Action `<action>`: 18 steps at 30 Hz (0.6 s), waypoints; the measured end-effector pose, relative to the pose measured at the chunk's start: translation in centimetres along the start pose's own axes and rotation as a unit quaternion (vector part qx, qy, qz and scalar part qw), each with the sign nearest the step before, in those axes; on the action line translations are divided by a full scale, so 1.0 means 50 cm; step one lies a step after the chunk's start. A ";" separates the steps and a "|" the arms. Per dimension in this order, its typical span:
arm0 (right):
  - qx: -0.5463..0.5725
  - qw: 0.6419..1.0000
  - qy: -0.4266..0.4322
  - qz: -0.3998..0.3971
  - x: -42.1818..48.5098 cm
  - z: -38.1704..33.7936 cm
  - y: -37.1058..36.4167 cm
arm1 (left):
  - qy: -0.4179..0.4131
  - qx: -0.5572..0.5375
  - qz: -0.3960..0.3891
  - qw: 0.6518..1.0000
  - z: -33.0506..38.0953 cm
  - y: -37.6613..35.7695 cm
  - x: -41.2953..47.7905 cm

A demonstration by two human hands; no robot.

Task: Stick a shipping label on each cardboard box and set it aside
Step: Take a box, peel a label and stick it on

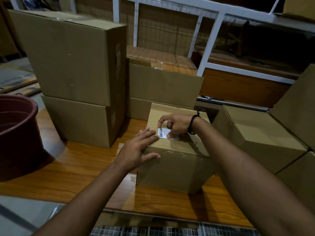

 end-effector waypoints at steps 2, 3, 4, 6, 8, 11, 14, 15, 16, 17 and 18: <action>0.000 1.000 -0.005 -0.003 0.001 -0.005 0.001 | 0.000 -0.002 -0.001 1.000 0.000 0.000 -0.003; -0.002 1.000 -0.009 -0.006 0.002 -0.007 0.001 | 0.001 -0.002 -0.001 1.000 0.000 0.000 -0.002; -0.004 1.000 -0.013 -0.009 0.004 -0.008 0.001 | 0.002 0.000 -0.002 1.000 0.000 0.000 -0.001; -0.009 1.000 -0.016 -0.013 0.005 -0.008 0.001 | 0.003 0.003 -0.004 1.000 0.000 -0.002 0.000; -0.013 1.000 -0.017 -0.013 0.005 -0.009 0.000 | 0.001 0.003 -0.005 1.000 -0.003 -0.003 0.000; -0.009 1.000 -0.027 -0.008 0.008 -0.011 0.000 | 0.003 -0.004 -0.007 1.000 -0.005 -0.004 -0.002; -0.002 0.999 -0.033 -0.012 0.006 -0.011 -0.002 | 0.006 -0.002 -0.011 1.000 -0.005 -0.005 -0.002; -0.006 0.999 -0.031 -0.014 0.006 -0.011 -0.003 | 0.007 -0.003 -0.011 1.000 -0.004 -0.005 -0.002; -0.010 0.999 -0.030 -0.015 0.005 -0.012 -0.003 | 0.008 -0.006 -0.011 1.000 -0.004 -0.004 -0.003; -0.009 0.999 -0.032 -0.015 0.004 -0.013 -0.004 | 0.007 -0.009 -0.011 1.000 -0.005 -0.004 -0.004; -0.005 0.999 -0.035 -0.016 0.002 -0.014 -0.004 | 0.007 -0.009 -0.012 1.000 -0.005 -0.004 -0.004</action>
Point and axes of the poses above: each hand's wrist, its own x-axis towards the middle knuckle, its own y-axis out of the back of the hand, z = x × y, the point moved 5 cm from there along x, towards the middle knuckle, and after that the axes turned 4 degrees about -y, right-handed, at the moved point
